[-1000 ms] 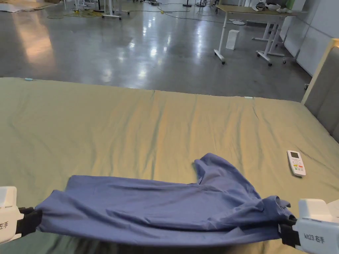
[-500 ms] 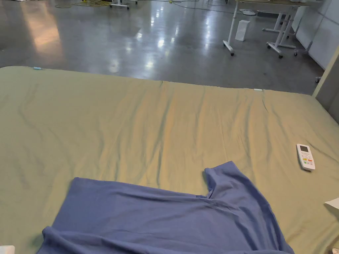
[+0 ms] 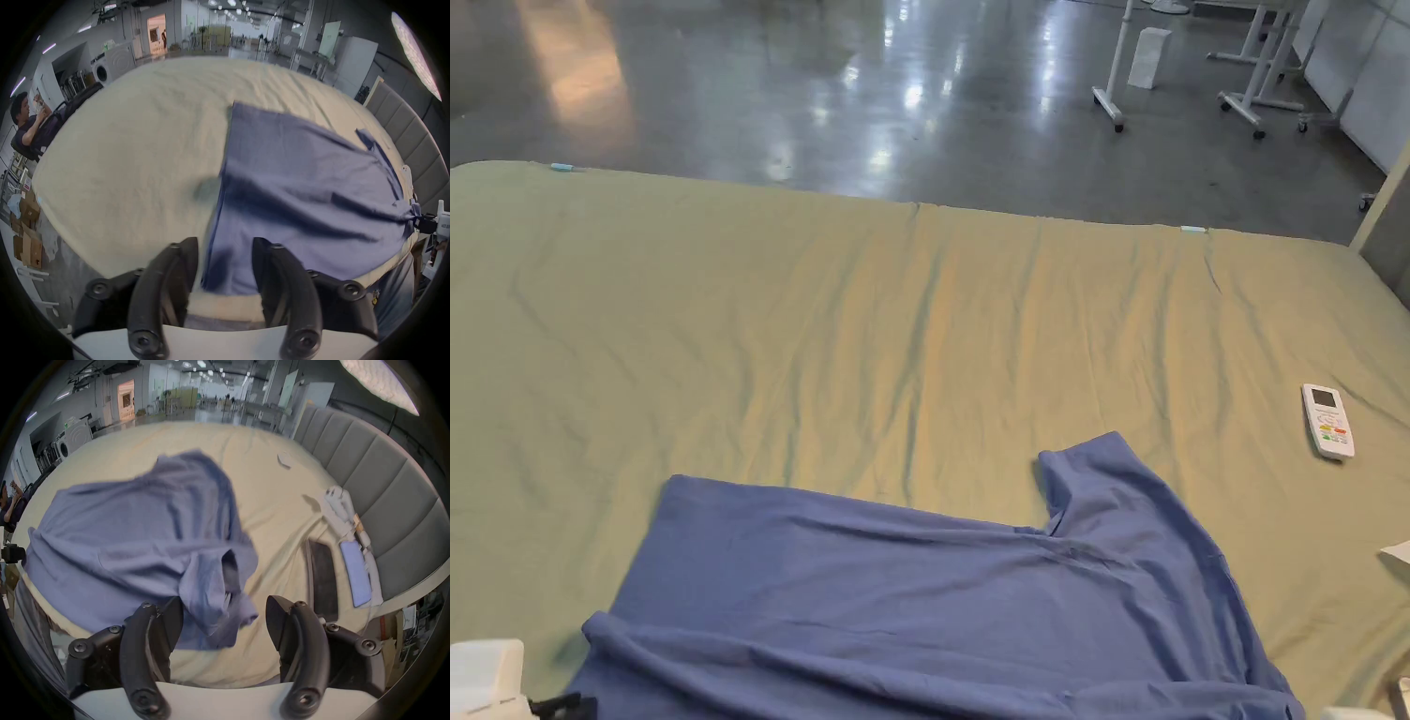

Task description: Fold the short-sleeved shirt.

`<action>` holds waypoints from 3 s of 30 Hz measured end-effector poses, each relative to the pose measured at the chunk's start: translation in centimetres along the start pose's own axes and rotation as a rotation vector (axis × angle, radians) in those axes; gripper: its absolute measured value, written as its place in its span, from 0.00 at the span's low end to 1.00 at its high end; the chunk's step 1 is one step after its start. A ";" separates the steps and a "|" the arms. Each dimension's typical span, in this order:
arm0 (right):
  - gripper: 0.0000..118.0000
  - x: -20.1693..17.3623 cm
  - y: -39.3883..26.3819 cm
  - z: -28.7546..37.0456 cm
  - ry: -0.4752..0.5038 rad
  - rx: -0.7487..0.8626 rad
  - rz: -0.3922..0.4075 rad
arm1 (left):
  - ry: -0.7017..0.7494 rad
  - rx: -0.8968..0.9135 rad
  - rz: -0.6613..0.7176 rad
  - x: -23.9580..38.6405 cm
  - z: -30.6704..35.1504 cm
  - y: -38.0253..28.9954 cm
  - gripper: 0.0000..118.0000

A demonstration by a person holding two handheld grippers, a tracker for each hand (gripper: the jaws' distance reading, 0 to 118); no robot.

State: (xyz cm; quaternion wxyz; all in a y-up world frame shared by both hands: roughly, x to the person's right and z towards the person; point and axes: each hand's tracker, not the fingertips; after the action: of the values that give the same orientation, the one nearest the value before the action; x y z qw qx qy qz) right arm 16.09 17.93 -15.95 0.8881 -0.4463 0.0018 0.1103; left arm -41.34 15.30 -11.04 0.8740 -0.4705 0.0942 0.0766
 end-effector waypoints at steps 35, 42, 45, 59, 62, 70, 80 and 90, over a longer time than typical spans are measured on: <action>0.00 -10.9 11.9 4.6 0.019 0.825 -0.061 | -0.014 0.572 -0.048 6.0 1.9 9.7 0.00; 0.00 -10.8 12.3 2.5 0.026 0.752 -0.039 | -0.064 0.279 0.001 2.0 -5.7 15.7 0.00; 0.00 -10.5 12.3 1.5 0.021 0.717 -0.037 | -0.072 0.203 0.019 0.9 -8.6 17.8 0.34; 0.00 -7.9 11.0 -2.8 -0.032 0.556 -0.051 | 0.003 -0.106 -0.099 4.0 -17.9 19.6 0.63; 0.00 -7.5 10.7 -3.2 -0.038 0.530 -0.051 | 0.045 -0.061 -0.175 5.6 -17.3 19.3 0.48; 0.00 -5.1 11.7 -5.1 -0.032 0.462 -0.071 | 0.033 0.007 -0.222 7.2 -16.3 18.2 0.05; 0.44 0.3 17.6 -15.1 0.114 0.022 -0.018 | -0.020 0.086 -0.129 5.1 -13.5 17.6 0.05; 0.57 0.4 20.0 -22.3 0.111 -0.104 0.019 | -0.028 0.138 -0.117 4.9 -11.2 16.9 0.05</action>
State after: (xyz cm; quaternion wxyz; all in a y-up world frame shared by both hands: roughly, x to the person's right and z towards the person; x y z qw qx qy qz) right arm 14.62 11.86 -45.25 0.8612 -0.4972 0.0495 0.0938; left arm -41.42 15.41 -31.89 0.9085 -0.4129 0.0596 0.0255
